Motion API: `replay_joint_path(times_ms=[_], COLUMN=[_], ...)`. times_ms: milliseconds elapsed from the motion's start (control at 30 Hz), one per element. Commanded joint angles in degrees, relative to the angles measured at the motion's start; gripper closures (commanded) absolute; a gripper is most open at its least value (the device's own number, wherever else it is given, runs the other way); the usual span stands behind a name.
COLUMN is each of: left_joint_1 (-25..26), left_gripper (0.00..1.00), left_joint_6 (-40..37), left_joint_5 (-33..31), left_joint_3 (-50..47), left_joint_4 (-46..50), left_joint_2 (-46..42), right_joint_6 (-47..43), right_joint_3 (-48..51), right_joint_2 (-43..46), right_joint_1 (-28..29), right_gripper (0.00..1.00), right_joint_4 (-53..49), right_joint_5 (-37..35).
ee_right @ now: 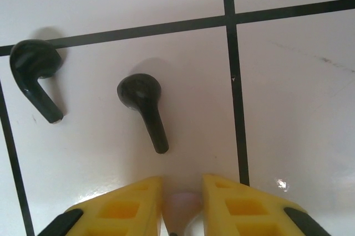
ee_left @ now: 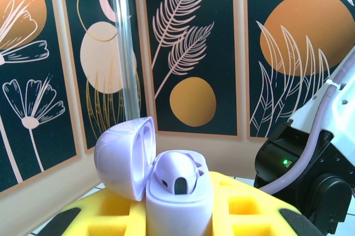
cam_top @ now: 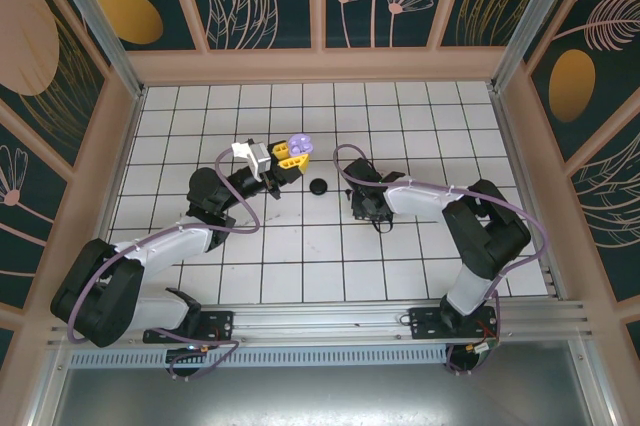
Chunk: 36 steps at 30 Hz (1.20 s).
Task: Insert wireless bluetooth earbuds into charging case
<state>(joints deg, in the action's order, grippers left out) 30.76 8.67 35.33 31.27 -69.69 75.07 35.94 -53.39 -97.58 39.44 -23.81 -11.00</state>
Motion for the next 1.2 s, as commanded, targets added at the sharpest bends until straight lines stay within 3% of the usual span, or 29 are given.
replay_joint_path(times_ms=[0,600,900,1167], left_joint_1=[0.4,0.4,0.5,0.5], left_gripper=[1.00,1.00,1.00,1.00], left_joint_6=[0.8,-0.5,-2.9,-5.4], left_joint_5=[0.3,0.7,1.0,1.7], left_joint_3=[0.2,1.4,2.1,3.2], left_joint_4=[-2.1,0.1,2.6,5.3], left_joint_2=[-0.5,-2.4,-3.2,-2.9], right_joint_6=[-0.6,-2.1,-4.4,-7.0], right_joint_3=[1.0,1.0,-9.5,-21.2], right_joint_2=[-1.1,16.7,25.2,25.8], right_joint_1=[-0.6,-0.6,-0.6,0.3], right_gripper=[0.78,0.82,0.83,0.83], right_joint_4=[0.6,1.7,1.1,2.0], right_joint_5=[-0.7,1.7,3.3,5.8])
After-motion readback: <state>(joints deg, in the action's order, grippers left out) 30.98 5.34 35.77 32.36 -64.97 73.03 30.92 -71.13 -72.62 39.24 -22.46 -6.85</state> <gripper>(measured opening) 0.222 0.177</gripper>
